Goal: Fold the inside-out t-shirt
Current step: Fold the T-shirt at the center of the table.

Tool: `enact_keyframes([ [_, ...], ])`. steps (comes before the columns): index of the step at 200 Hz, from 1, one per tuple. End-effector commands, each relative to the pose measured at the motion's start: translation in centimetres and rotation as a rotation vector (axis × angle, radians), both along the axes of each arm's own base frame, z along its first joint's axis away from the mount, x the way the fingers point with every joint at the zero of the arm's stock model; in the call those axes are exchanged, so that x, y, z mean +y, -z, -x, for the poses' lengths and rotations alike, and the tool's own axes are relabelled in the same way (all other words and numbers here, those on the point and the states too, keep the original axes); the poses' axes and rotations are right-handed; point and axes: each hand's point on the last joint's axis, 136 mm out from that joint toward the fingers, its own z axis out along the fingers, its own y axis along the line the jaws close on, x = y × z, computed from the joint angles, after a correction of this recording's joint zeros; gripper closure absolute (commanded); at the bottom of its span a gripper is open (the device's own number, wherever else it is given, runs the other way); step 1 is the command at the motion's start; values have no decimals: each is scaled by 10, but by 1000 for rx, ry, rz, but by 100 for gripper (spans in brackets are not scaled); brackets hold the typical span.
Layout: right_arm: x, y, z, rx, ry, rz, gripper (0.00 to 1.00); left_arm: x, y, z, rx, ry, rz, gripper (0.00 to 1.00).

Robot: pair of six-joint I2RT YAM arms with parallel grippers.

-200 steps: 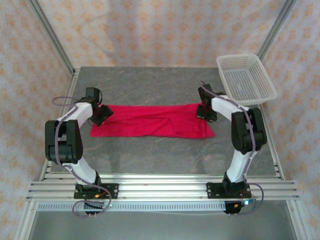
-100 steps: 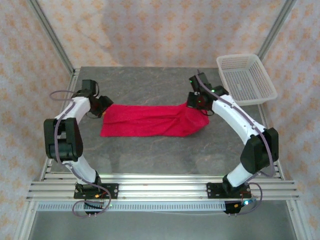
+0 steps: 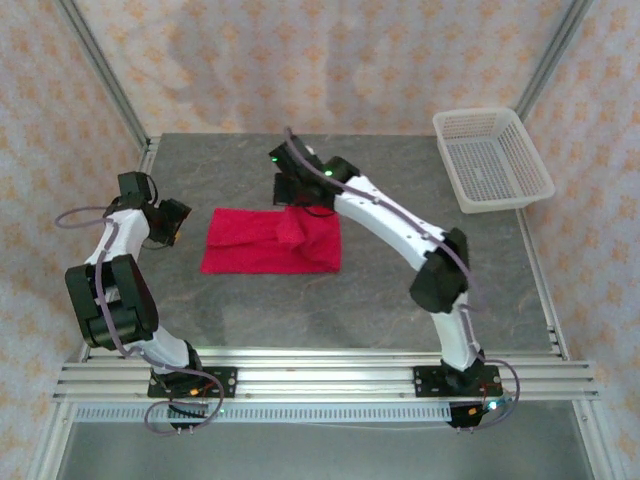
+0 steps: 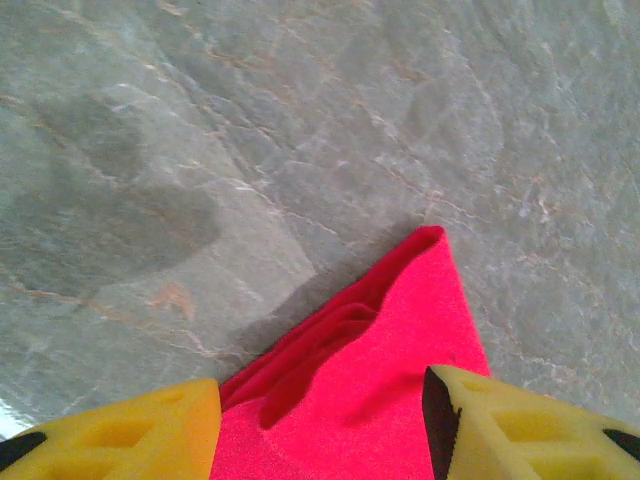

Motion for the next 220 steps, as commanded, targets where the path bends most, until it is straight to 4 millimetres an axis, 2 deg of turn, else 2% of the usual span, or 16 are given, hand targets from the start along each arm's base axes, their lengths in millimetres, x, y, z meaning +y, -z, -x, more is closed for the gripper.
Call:
enact_keyframes([
  [1,26,-1,10,17,-45,11,100,4,11,6,26,-22,33,43],
  [35,62,16,14,40,-104,-7,100,10,24,11,40,-41,57,43],
  [79,91,50,18,117,-136,-70,98,12,22,10,31,-44,58,43],
  [102,120,51,31,165,-205,-167,83,14,22,9,25,-53,51,43],
  [118,139,37,47,206,-279,-261,56,14,27,9,25,-57,52,43],
  [129,143,21,57,220,-324,-302,44,14,32,10,30,-59,55,43],
  [139,136,10,62,212,-339,-295,39,14,37,10,29,-60,56,43],
  [151,119,-1,63,174,-327,-245,36,12,44,10,35,-56,63,43],
  [173,78,-1,49,123,-238,-149,35,7,54,10,49,-42,78,43],
  [194,40,24,30,140,-127,-146,39,-3,61,6,57,-3,86,43],
  [206,19,45,19,156,-57,-172,50,-13,66,1,71,33,95,43],
  [220,6,72,11,194,-5,-221,65,-26,73,-4,87,76,98,44],
])
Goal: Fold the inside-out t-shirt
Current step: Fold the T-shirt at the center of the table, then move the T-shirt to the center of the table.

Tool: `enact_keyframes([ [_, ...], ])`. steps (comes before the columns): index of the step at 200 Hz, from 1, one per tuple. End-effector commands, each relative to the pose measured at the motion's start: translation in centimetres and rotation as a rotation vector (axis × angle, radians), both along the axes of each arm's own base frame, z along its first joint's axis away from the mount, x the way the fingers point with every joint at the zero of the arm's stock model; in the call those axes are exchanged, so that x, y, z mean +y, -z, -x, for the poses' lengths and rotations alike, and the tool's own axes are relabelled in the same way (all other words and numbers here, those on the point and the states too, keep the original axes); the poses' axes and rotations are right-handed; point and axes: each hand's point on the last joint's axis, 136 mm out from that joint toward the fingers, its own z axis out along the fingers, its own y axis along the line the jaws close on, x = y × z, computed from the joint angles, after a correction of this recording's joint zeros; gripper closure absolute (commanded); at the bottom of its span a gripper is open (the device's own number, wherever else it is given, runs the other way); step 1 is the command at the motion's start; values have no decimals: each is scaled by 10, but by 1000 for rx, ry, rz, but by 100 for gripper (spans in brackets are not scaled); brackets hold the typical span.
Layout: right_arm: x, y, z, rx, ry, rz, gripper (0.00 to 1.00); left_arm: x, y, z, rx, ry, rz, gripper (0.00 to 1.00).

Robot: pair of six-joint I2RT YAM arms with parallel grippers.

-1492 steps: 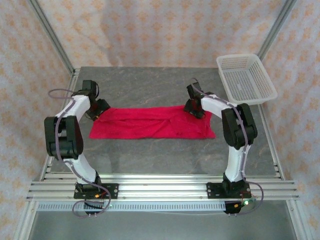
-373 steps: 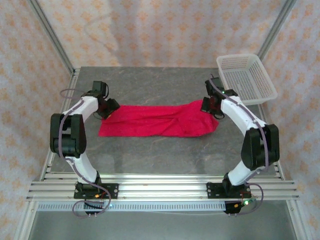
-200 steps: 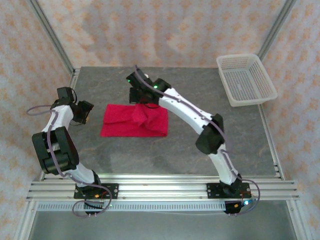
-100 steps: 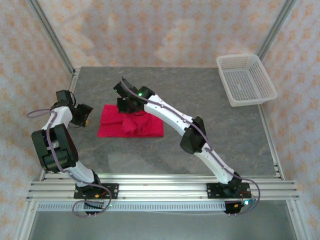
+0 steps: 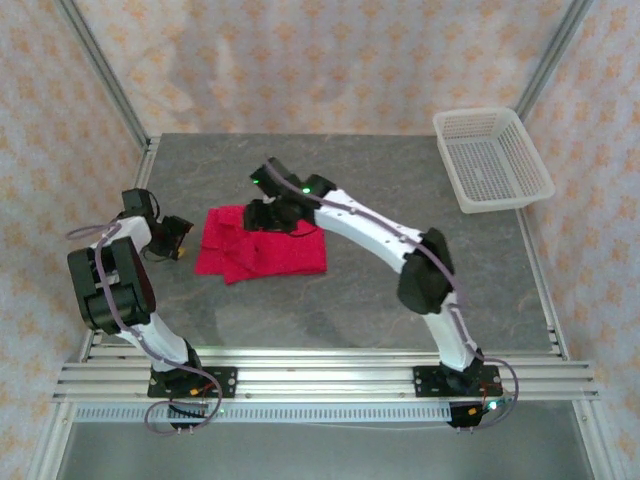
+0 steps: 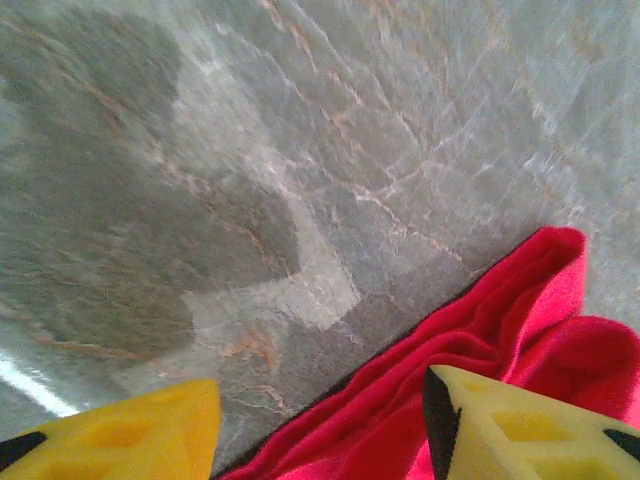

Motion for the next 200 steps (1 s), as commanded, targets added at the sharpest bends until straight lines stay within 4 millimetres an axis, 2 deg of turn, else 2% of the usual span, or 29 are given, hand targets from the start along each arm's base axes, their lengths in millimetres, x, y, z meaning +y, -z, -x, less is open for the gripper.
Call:
enact_keyframes([
  [1,-28,27,-39,-7,155,-72,66,-23,10,-11,5,76,19,44],
  [15,-36,58,-40,51,187,-86,75,-35,16,-14,18,102,15,44],
  [31,-44,97,-36,122,200,-56,79,-48,21,-16,28,121,13,45],
  [41,-56,122,-34,163,223,-16,82,-57,25,-15,37,135,7,45],
  [61,-95,165,-27,233,295,71,86,-80,31,-13,50,166,-2,46],
  [81,-149,187,-16,252,356,172,86,-111,34,-8,49,204,11,47],
  [102,-212,184,-10,223,394,287,87,-137,25,-2,25,246,1,48],
  [114,-239,176,-11,198,407,338,87,-139,12,0,20,269,-37,48],
  [125,-253,166,-13,181,406,362,87,-136,-4,2,13,291,-85,48],
  [138,-256,151,-15,166,388,366,86,-134,-27,2,-13,334,-134,48],
  [150,-249,136,-17,160,368,328,81,-144,-45,1,-47,394,-142,47],
  [169,-240,108,-20,136,380,243,71,-185,-62,6,-84,532,-106,46],
  [188,-241,83,-25,85,413,203,51,-233,-59,19,-87,649,-64,43],
  [200,-245,72,-26,60,435,199,45,-263,-53,26,-88,709,-43,40],
])
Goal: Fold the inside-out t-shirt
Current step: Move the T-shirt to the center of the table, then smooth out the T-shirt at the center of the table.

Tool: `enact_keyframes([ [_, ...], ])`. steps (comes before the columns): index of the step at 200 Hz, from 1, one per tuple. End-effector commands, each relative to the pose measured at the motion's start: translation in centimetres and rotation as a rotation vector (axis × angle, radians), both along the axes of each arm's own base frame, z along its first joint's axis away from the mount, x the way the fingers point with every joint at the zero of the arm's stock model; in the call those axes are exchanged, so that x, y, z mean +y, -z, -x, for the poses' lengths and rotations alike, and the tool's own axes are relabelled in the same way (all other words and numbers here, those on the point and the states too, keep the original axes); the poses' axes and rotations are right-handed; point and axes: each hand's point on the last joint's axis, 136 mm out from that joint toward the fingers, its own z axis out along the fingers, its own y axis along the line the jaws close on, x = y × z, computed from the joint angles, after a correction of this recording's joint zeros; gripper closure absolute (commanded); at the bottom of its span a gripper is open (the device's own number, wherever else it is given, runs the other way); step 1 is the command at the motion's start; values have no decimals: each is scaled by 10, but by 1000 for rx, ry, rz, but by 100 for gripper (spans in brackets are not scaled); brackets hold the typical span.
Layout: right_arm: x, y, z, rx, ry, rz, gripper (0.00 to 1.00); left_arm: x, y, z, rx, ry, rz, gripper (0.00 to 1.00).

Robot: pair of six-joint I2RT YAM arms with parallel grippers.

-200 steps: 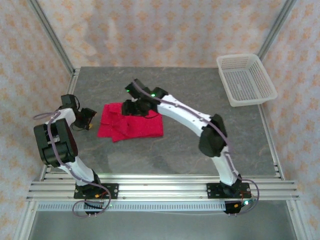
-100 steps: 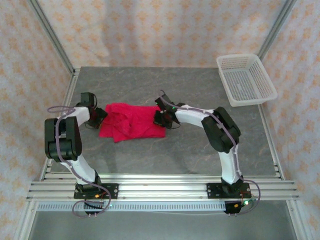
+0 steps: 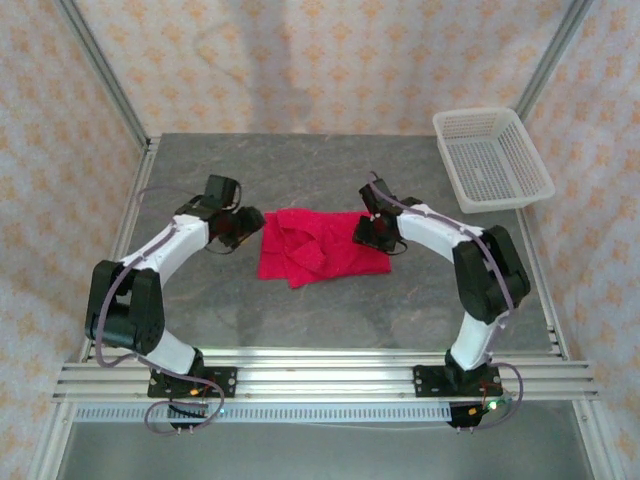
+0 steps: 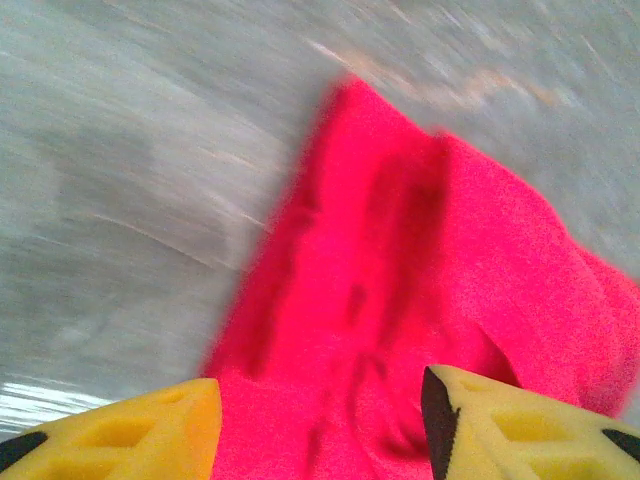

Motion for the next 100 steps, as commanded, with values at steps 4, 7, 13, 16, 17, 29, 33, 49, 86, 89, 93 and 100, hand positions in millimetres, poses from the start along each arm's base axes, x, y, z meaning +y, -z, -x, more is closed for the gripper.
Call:
enact_keyframes([
  [4,-6,-46,-7,-96,32,-9,43,-65,14,32,75,183,35,39],
  [7,-7,-47,-8,-101,37,-7,42,-72,16,33,76,196,36,39],
  [13,-11,-50,-9,-106,47,-3,42,-86,18,34,76,225,39,38],
  [16,-12,-51,-9,-107,53,-2,42,-92,20,35,81,241,38,37],
  [17,-13,-51,-9,-109,56,-2,42,-94,21,35,81,246,38,36],
  [29,-18,-52,-9,-109,74,-2,42,-116,28,37,103,302,15,34],
  [33,-19,-53,-9,-110,78,-4,42,-122,29,36,109,319,6,34],
  [49,-20,-52,-9,-108,85,-13,42,-141,34,35,123,381,-37,33],
  [86,-5,-40,-8,-76,93,-107,42,-130,49,38,175,409,-196,52],
  [89,-2,-37,-9,-72,97,-124,42,-126,49,38,176,406,-214,57],
  [93,2,-33,-10,-65,103,-147,42,-121,49,38,176,403,-233,62],
  [100,10,-24,-11,-50,113,-191,43,-113,48,40,177,393,-260,72],
])
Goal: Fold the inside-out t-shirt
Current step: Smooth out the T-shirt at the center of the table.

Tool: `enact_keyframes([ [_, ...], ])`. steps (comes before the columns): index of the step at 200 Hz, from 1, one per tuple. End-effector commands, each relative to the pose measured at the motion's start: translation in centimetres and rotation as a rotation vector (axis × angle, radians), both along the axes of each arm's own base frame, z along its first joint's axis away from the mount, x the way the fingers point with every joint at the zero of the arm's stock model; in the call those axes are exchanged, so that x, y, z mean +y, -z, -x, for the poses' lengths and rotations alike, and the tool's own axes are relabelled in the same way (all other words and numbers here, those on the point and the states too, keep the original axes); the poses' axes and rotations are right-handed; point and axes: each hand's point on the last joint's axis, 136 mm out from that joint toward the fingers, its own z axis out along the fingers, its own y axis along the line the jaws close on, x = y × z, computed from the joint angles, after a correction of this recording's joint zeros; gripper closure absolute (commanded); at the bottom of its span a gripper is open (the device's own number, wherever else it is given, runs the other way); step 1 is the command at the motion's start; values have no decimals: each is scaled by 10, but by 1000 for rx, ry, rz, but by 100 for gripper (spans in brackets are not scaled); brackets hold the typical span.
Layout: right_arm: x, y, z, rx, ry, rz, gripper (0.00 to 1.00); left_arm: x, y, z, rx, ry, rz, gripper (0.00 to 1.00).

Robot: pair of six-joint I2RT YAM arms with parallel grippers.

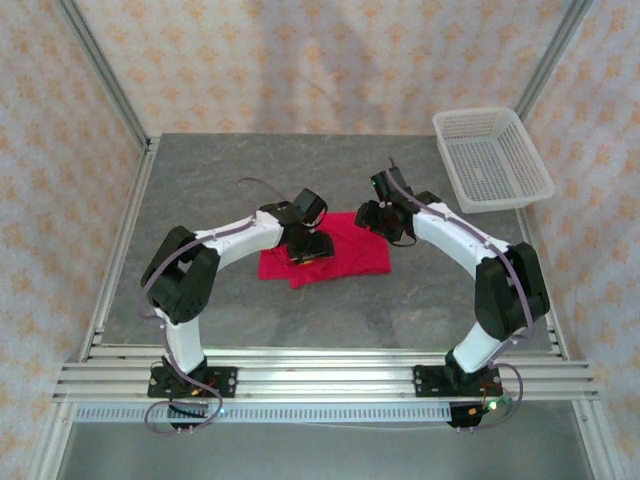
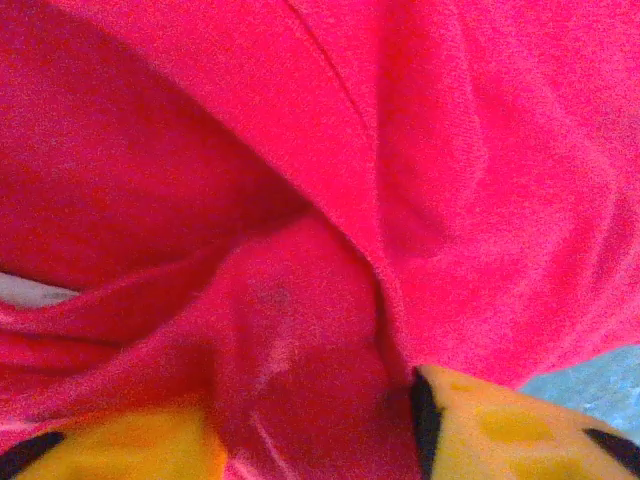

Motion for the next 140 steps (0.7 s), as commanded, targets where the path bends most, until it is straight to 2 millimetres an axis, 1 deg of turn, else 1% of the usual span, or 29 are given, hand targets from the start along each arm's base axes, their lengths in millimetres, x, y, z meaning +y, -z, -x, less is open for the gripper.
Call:
enact_keyframes([
  [1,18,24,1,50,31,-115,43,37,1,8,8,-12,-167,73],
  [10,27,40,0,72,45,-162,44,46,-1,9,3,-28,-176,83],
  [21,30,65,0,120,82,-183,47,56,-4,13,0,-49,-185,90],
  [28,28,80,1,150,111,-171,50,63,-6,15,-5,-64,-187,92],
  [37,21,98,5,184,148,-134,53,71,-6,20,-7,-83,-191,92],
  [48,12,111,9,204,182,-96,54,78,-4,29,1,-105,-186,92],
  [59,6,118,11,211,198,-67,54,82,2,39,15,-130,-175,92],
  [71,4,117,11,209,194,-54,55,86,10,52,31,-161,-155,92],
  [92,4,112,8,201,180,-43,55,98,24,73,57,-218,-145,90],
  [103,6,108,6,193,170,-45,54,102,26,80,58,-234,-141,90],
  [107,7,106,5,190,166,-48,54,104,26,82,57,-238,-144,87],
  [117,11,101,2,185,150,-61,54,108,21,83,45,-236,-155,74],
  [127,18,95,0,180,127,-86,53,115,10,79,23,-235,-185,55],
  [132,21,92,-2,178,115,-98,52,117,3,75,6,-230,-193,50],
  [140,27,84,-3,171,94,-118,51,118,-8,67,-15,-227,-184,47],
])
